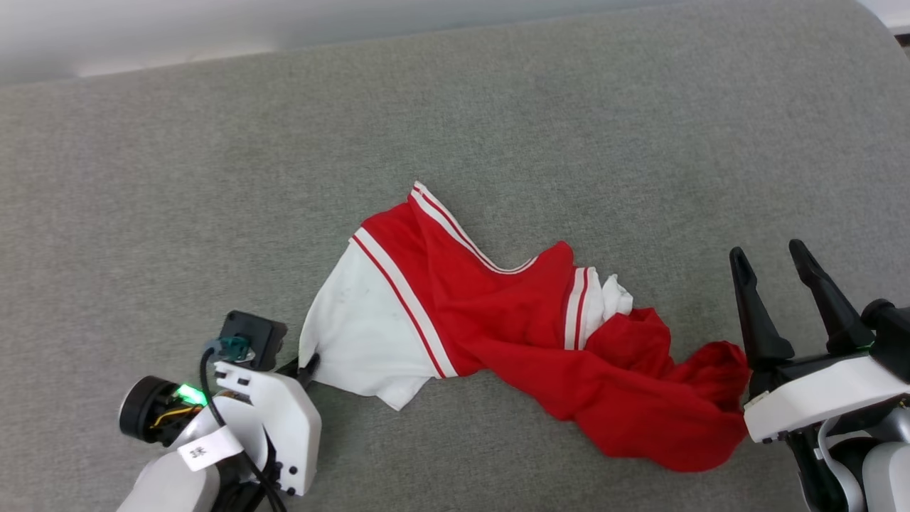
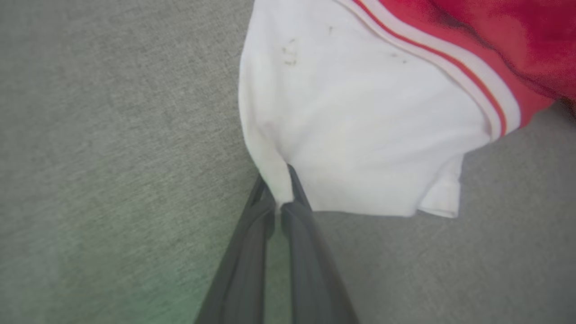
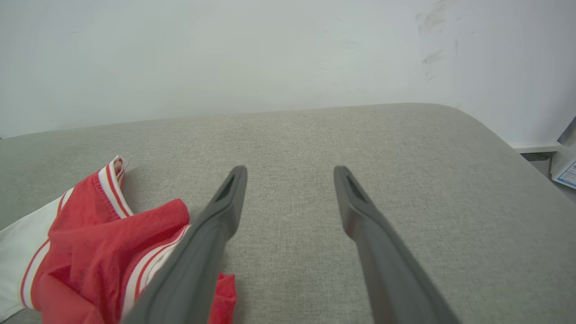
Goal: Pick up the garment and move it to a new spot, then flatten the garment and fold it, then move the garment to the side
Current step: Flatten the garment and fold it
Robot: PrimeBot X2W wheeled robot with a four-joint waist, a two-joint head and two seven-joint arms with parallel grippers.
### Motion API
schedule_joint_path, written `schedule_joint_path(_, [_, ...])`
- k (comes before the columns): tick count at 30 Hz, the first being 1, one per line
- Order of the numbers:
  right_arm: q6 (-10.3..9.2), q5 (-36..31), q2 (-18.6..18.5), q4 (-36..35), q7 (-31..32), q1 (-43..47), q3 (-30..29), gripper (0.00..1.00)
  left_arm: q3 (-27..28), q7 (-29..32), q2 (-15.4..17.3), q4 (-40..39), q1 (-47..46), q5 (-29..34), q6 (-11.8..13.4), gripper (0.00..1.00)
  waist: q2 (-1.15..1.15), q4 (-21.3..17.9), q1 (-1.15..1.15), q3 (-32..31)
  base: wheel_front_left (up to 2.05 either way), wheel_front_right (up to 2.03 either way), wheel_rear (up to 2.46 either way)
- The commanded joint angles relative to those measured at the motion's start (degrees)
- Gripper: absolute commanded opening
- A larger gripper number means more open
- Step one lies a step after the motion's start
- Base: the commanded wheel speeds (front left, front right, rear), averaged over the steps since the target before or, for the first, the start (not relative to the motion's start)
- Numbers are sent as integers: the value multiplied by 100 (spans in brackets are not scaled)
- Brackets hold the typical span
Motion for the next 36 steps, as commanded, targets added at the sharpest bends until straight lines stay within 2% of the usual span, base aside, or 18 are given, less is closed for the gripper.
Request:
schedule_joint_path(1, [-3, -42, -7, 28, 38, -12, -14, 100, 86, -115, 45, 9, 115, 36, 70, 0, 0, 98, -1, -115, 0, 0, 0])
schedule_joint_path(10, [-2, -100, -7, 123, 239, 159, -29, 100, 838, -955, 221, -623, 299, 14, 512, 0, 0, 385, -1, -551, 0, 0, 0])
schedule_joint_path(15, [-2, -98, 14, 155, 335, 251, -2, 100, 1117, -922, 373, -754, 709, -175, 621, 0, 0, 490, -1, -695, 0, 0, 0])
schedule_joint_path(20, [-2, -70, 36, 193, 390, 287, 36, 100, 1084, -779, 359, -648, 1128, -378, 589, 0, 0, 545, -1, -750, 0, 0, 0])
schedule_joint_path(21, [-2, -63, 38, 206, 408, 299, 52, 100, 1041, -735, 381, -580, 1229, -383, 567, 40, 0, 554, -1, -758, 0, 0, 0])
schedule_joint_path(22, [-2, -60, 32, 220, 436, 301, 70, 100, 998, -711, 396, -523, 1289, -380, 547, 100, 0, 563, -1, -765, 0, 0, 0])
schedule_joint_path(25, [-2, -49, -3, 245, 498, 315, 108, 100, 920, -895, 339, -381, 1321, -324, 503, 100, 0, 603, -1, -786, 0, 0, 0])
schedule_joint_path(28, [-2, -46, -36, 241, 554, 392, 73, 100, 867, -1380, 222, -379, 1170, -255, 362, 100, 0, 689, -1, -814, 0, 0, 0])
schedule_joint_path(33, [-2, 48, -254, 127, 876, 353, 226, 100, 807, -2719, 56, -467, 787, 172, 181, 100, 0, 920, -1, -864, 0, 0, 0])
schedule_joint_path(36, [-2, 189, -566, -1, 1494, 203, 523, 100, 683, -3344, -27, -490, 563, 378, 27, 100, 0, 1096, -1, -877, 0, 0, 0])
